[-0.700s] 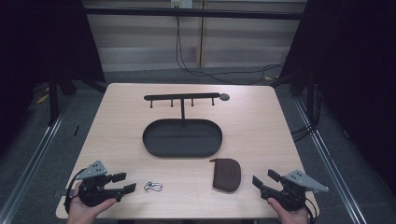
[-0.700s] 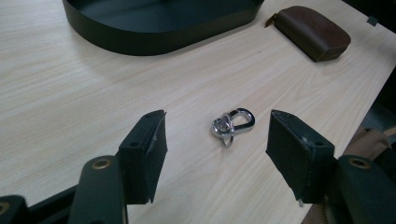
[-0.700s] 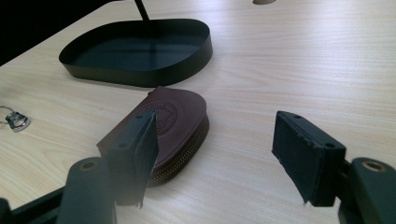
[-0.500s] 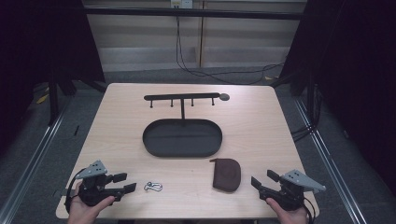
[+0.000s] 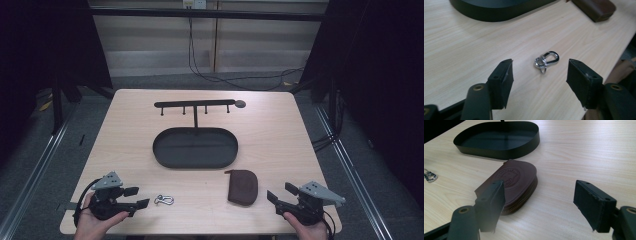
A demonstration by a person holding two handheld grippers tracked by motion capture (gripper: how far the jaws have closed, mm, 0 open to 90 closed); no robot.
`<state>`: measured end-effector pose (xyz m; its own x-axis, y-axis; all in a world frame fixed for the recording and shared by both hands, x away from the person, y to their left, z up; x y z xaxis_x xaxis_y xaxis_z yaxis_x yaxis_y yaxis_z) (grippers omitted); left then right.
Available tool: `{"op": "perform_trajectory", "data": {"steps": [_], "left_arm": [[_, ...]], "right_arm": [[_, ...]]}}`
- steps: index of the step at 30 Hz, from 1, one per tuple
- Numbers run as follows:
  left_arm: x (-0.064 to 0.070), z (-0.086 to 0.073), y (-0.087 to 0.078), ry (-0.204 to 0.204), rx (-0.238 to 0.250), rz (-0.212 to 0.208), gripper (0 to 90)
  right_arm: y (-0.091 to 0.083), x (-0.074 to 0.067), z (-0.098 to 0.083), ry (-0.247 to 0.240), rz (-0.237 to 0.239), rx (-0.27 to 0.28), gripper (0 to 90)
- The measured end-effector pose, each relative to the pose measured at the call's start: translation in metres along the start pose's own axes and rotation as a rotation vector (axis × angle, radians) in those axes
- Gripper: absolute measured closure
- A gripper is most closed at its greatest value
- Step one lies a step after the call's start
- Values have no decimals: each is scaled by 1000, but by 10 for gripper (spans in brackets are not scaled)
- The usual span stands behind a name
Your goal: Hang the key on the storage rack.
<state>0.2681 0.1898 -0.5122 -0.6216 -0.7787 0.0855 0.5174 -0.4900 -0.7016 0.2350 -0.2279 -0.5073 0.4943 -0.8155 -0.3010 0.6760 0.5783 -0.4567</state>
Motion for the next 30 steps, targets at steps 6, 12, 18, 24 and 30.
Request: {"op": "perform_trajectory", "data": {"steps": [6, 12, 18, 24, 30], "left_arm": [[7, 11, 4, 27, -23, -15, 346], [6, 19, 5, 49, -61, 24, 403], [12, 24, 12, 115, -164, 8, 413], [15, 23, 17, 141, -234, -2, 467], [12, 21, 22, 121, -283, 13, 605]], "right_arm": [[4, 0, -3, -2, 12, -28, 243], [3, -1, -2, 2, 17, -16, 246], [3, -1, -2, 6, 21, -18, 246], [4, -2, -3, -1, 26, -25, 247], [5, -2, -4, 3, 27, -36, 247]]}}
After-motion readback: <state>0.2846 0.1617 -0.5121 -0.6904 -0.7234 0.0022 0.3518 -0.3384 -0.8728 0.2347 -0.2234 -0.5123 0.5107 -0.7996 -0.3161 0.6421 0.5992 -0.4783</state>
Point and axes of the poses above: each handheld gripper's, and its own axes: y roughly forward along the jaws, z roughly out of its top, x roughly to its right, the point moved 9 cm from there along y, roughly forward along the jaws, and after that the axes turned 13 degrees about z, right-handed, at the moved point
